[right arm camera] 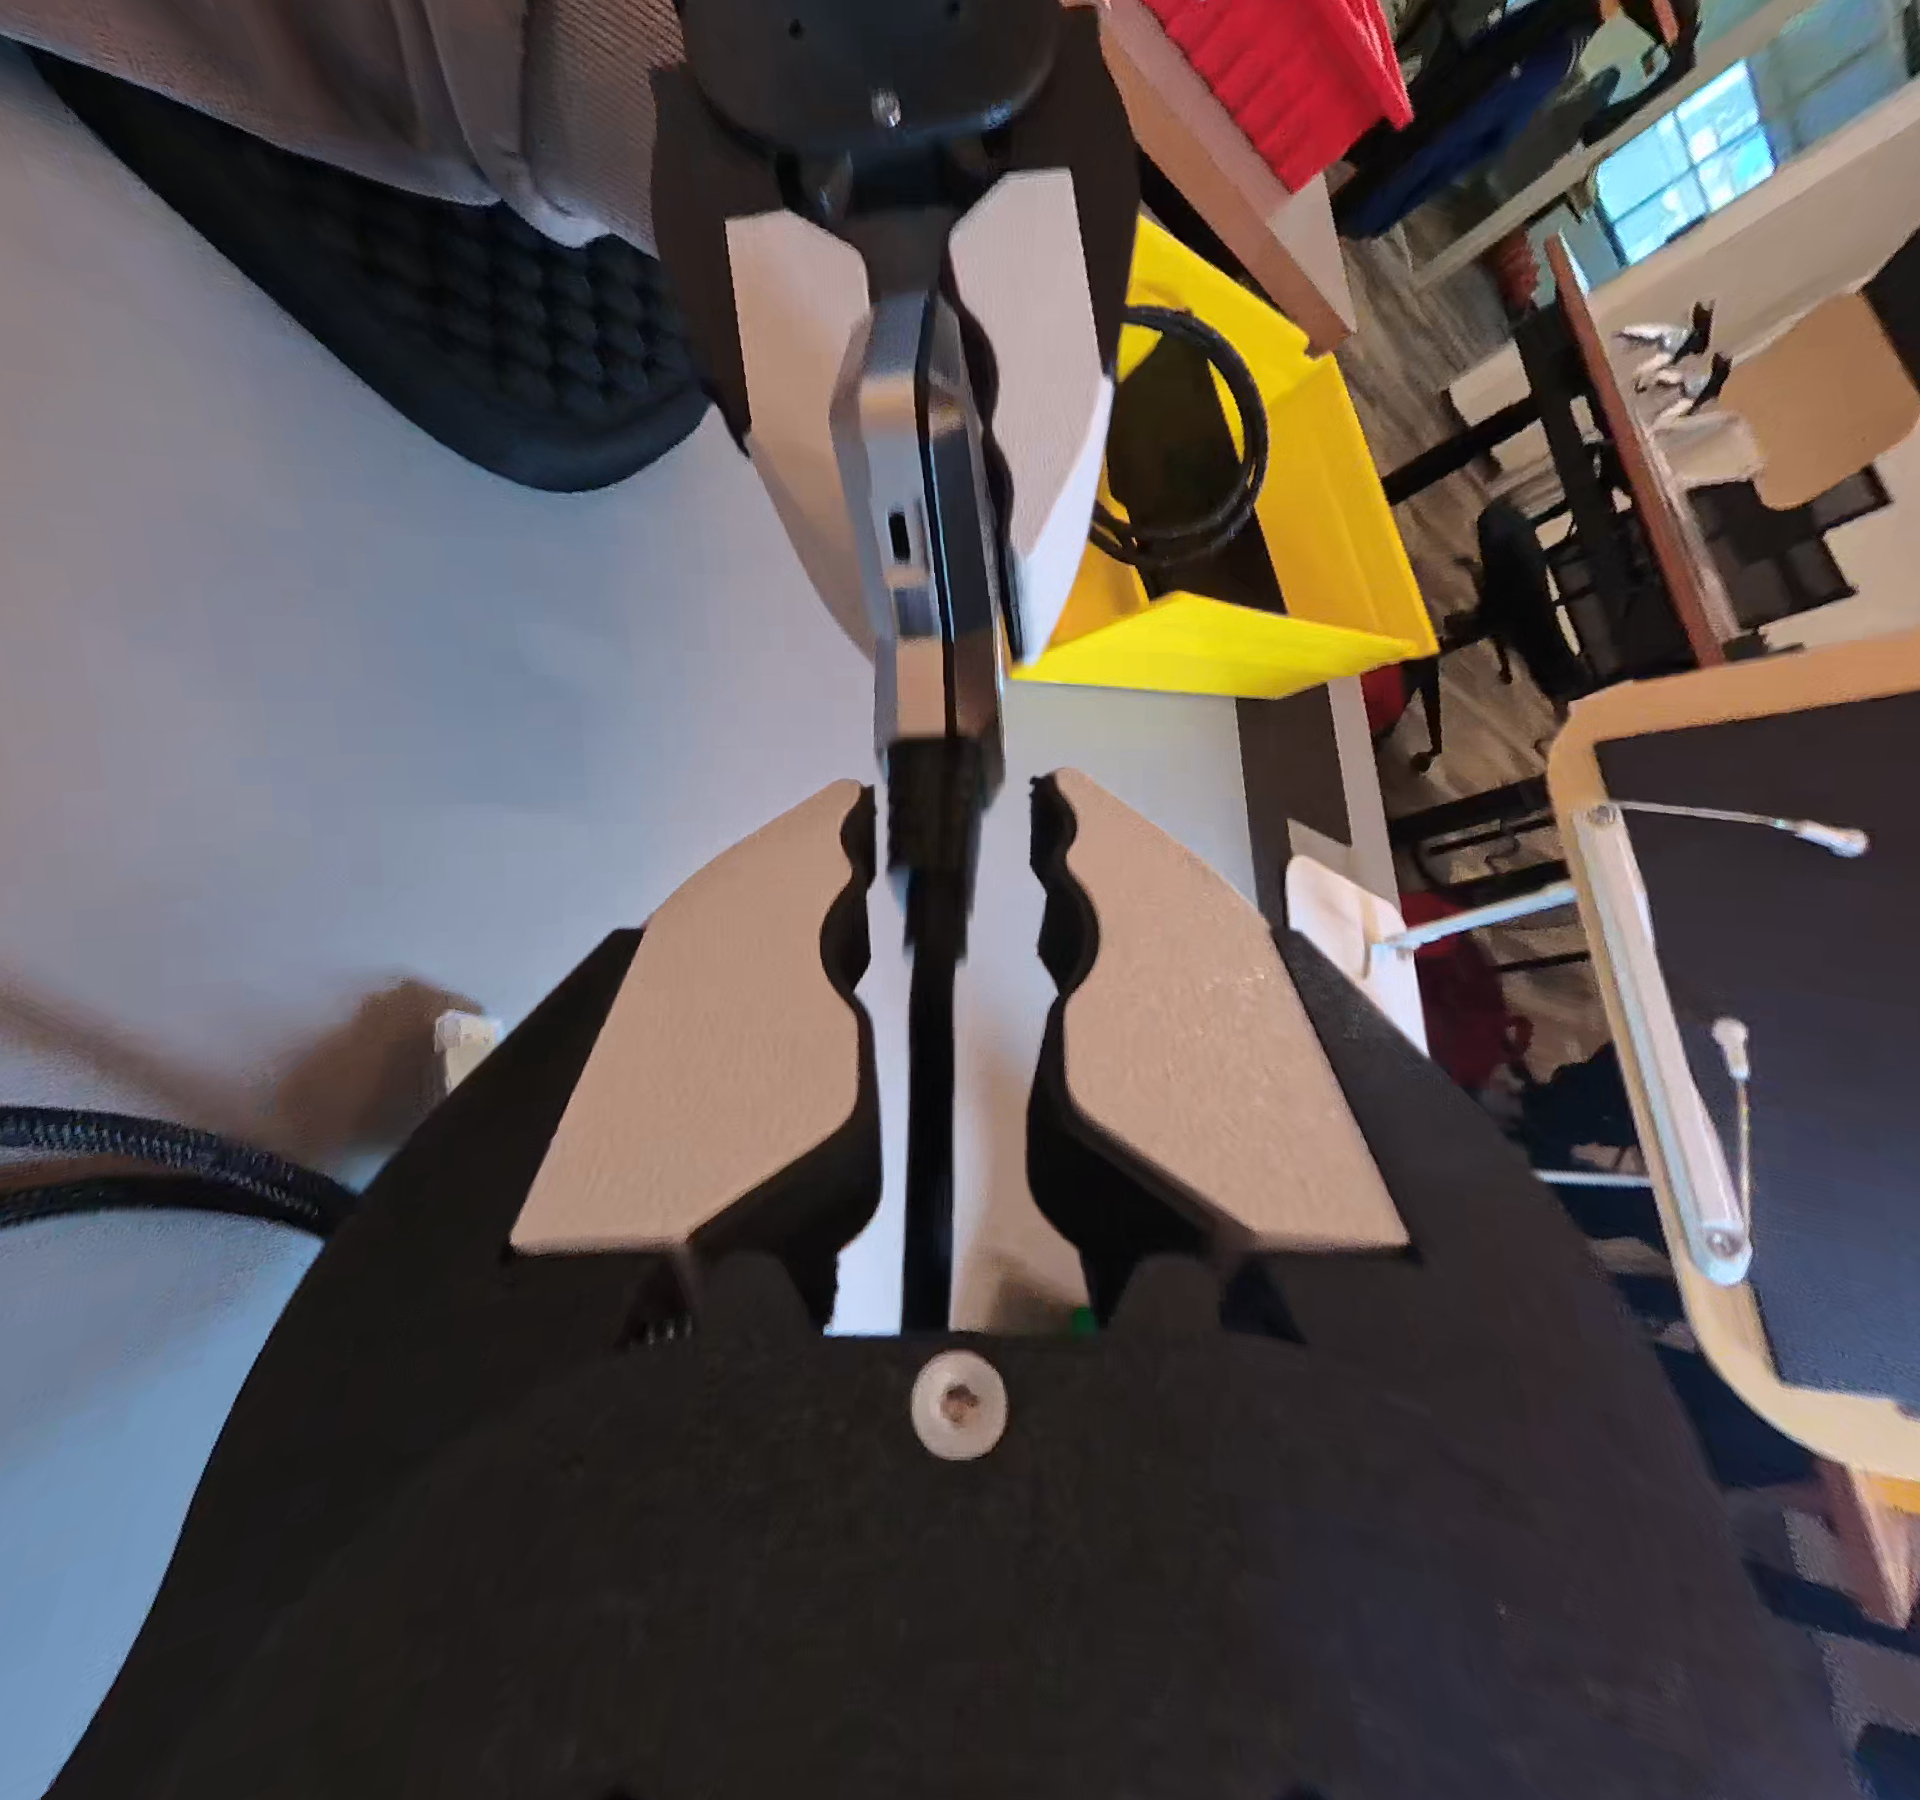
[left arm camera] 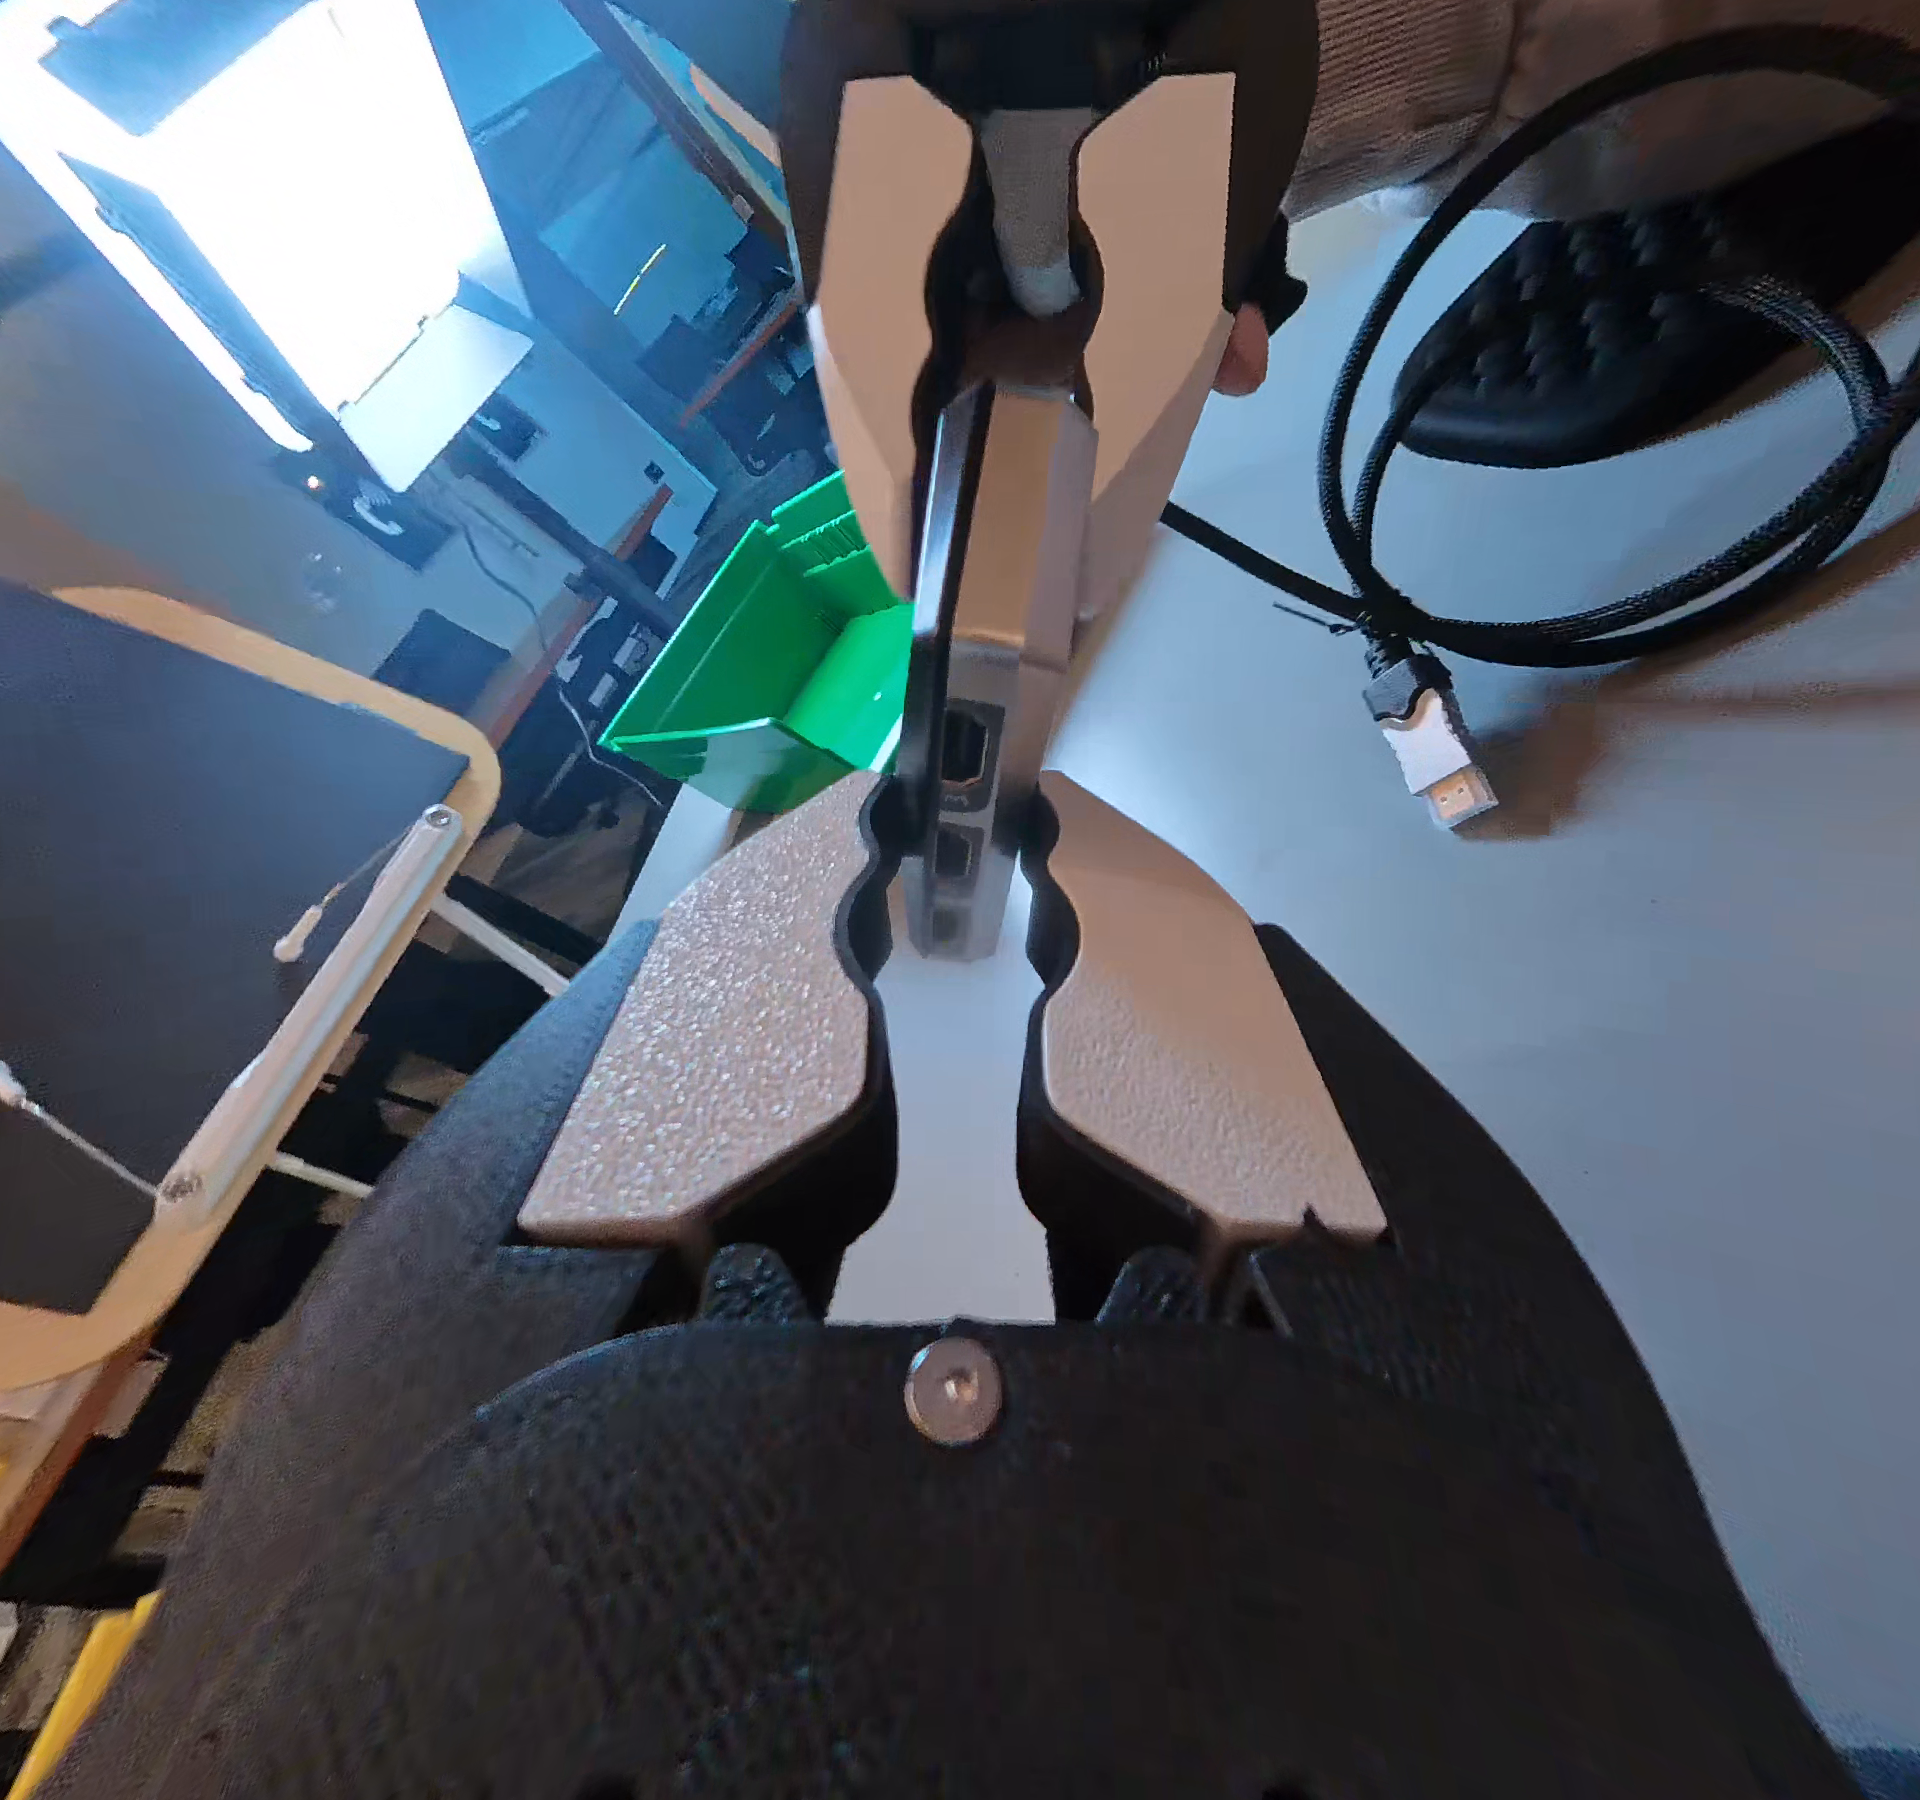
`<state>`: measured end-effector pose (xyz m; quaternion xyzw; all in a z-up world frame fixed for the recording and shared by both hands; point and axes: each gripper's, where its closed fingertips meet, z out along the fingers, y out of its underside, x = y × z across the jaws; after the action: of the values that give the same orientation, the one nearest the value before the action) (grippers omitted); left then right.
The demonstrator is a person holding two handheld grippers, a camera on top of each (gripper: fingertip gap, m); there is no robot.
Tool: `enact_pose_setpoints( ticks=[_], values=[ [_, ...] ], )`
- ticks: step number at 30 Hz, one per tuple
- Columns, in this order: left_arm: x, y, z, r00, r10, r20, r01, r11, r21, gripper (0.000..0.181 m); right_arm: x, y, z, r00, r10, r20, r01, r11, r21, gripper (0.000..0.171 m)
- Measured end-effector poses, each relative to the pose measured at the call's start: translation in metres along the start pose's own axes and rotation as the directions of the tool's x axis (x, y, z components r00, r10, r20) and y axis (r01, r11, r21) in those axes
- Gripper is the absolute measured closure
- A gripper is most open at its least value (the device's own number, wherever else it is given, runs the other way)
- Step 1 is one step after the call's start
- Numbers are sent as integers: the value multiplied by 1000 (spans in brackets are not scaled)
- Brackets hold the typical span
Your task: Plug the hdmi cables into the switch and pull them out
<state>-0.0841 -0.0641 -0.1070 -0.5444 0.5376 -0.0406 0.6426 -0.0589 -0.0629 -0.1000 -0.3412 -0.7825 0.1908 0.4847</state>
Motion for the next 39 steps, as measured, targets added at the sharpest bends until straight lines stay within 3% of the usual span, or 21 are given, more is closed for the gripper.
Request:
enact_pose_setpoints(
  ticks=[3,8,11,16,18,30,33,36,39],
  values=[
    [8,-4,7,997,75,1,-75,997,-17,159,-4,2,14,988,-142,-60,137,988,-75,139],
    [7,0,10,982,181,60,-175,980,-93,158,-2,6,23,930,-335,-148,300,929,-219,147],
    [2,-1,8,974,199,106,-189,977,-94,158,4,4,23,917,-348,-194,306,927,-215,147],
    [-3,3,3,986,129,107,-123,991,-58,149,-1,-8,19,954,-250,-168,246,968,-40,148],
    [2,5,4,985,150,87,-144,987,-76,159,-2,-8,20,951,-263,-164,257,965,-54,148],
    [10,4,7,959,272,83,-263,959,-102,161,-9,-7,26,900,-397,-183,377,916,-133,147],
    [9,10,9,975,209,80,-201,975,-98,160,-7,-3,30,901,-390,-188,361,917,-173,147],
    [4,15,5,998,30,58,-27,997,-68,157,1,6,28,915,-352,-196,306,924,-228,147],
    [-41,23,-25,974,-115,196,130,989,-65,157,17,16,9,942,-242,-234,192,957,-217,147]
  ],
)
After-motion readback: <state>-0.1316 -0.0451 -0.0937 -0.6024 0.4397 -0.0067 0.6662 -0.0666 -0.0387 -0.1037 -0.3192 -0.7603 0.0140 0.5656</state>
